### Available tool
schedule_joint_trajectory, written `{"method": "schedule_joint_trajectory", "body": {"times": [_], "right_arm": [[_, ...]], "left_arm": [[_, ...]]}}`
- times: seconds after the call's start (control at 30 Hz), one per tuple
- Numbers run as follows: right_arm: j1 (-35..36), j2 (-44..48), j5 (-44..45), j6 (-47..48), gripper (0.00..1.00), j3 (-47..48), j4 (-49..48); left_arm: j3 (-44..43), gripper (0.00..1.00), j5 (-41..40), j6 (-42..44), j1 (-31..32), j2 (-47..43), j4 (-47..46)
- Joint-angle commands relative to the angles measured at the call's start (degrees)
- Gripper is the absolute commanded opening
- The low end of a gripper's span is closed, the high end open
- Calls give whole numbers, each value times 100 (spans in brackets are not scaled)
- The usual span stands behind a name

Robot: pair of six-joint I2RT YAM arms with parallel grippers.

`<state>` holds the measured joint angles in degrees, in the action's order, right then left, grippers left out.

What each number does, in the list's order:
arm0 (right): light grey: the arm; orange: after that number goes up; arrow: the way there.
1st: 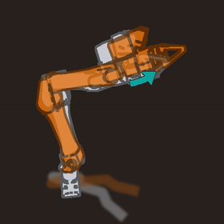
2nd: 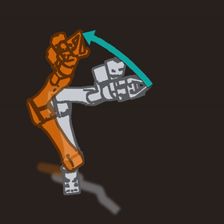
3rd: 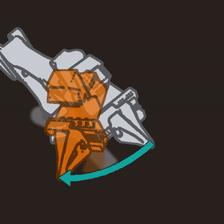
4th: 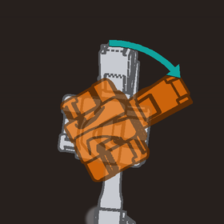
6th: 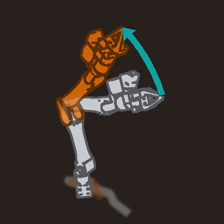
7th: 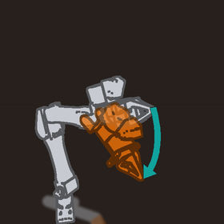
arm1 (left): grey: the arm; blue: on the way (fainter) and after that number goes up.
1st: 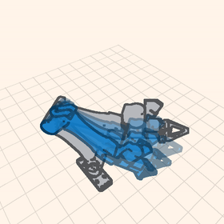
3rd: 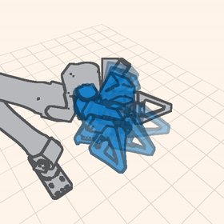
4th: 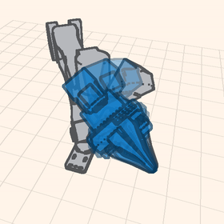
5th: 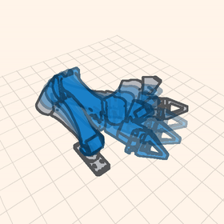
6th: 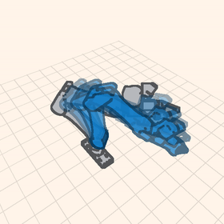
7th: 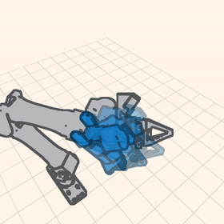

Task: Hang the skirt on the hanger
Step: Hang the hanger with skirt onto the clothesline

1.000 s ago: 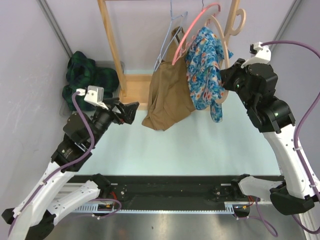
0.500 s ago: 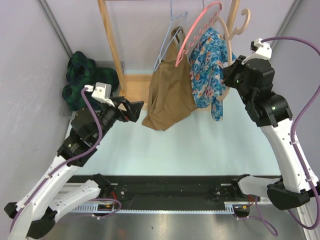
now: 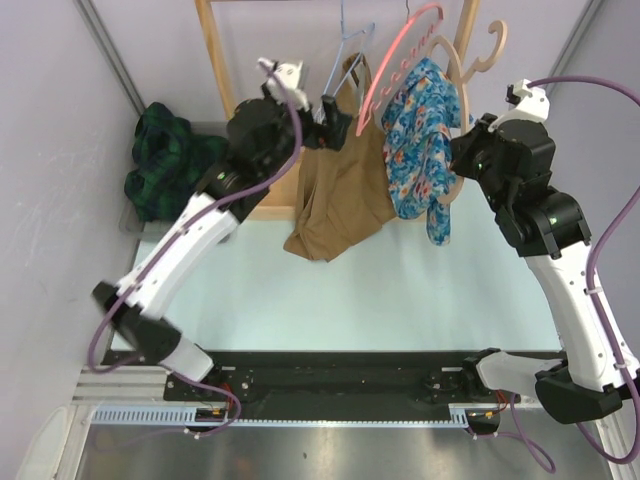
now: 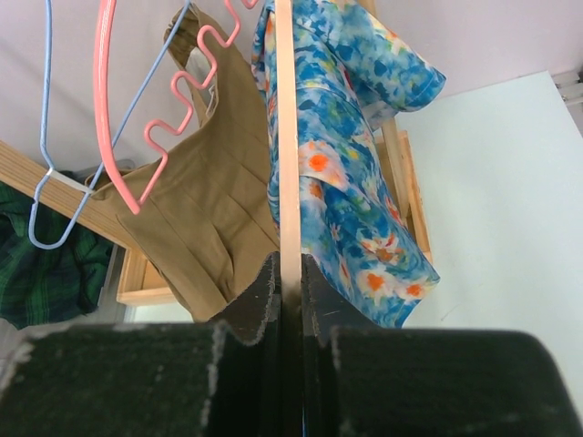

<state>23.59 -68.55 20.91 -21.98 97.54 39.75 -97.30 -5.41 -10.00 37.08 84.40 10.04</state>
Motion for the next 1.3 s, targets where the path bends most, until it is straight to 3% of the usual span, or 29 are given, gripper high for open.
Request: {"method": "schedule_joint_trajectory", "body": {"times": [0.0,0.33,0.5,0.73,0.8,0.93,1.0,1.07,1.1,1.17,1.2,1.27], "right_arm": [[-48,220,19,36,0,266,-406],[-48,229,-104,53,0,213,-389],[-48,132,-157,80,0,240,-459],[-39,-43,-306,132,0,239,-766],[-48,-105,-289,176,0,292,-793],[-48,-272,-298,203,0,398,-802],[-39,-281,-324,185,0,371,-810],[-57,-290,-306,194,0,345,-819],[-48,-290,-298,203,0,354,-828],[-48,-290,-289,211,0,354,-846],[-48,-290,-280,237,0,362,-863],[-48,-307,-271,273,0,389,-907]], "left_arm": [[-1351,100,233,314,-69,927,-126],[-3417,100,224,402,-96,2695,208],[-3586,97,338,385,-96,3056,173],[-3744,65,400,464,-87,3355,323],[-3814,65,392,481,-87,3469,393],[-3867,78,453,525,-78,3601,481],[-3858,76,453,525,-87,3618,464],[-3858,62,471,517,-87,3627,420],[-3867,45,436,508,-78,3627,393],[-3867,23,226,473,-78,3601,367],[-3867,3,94,455,-78,3584,367],[-3841,0,-205,402,-78,3487,375]]}}
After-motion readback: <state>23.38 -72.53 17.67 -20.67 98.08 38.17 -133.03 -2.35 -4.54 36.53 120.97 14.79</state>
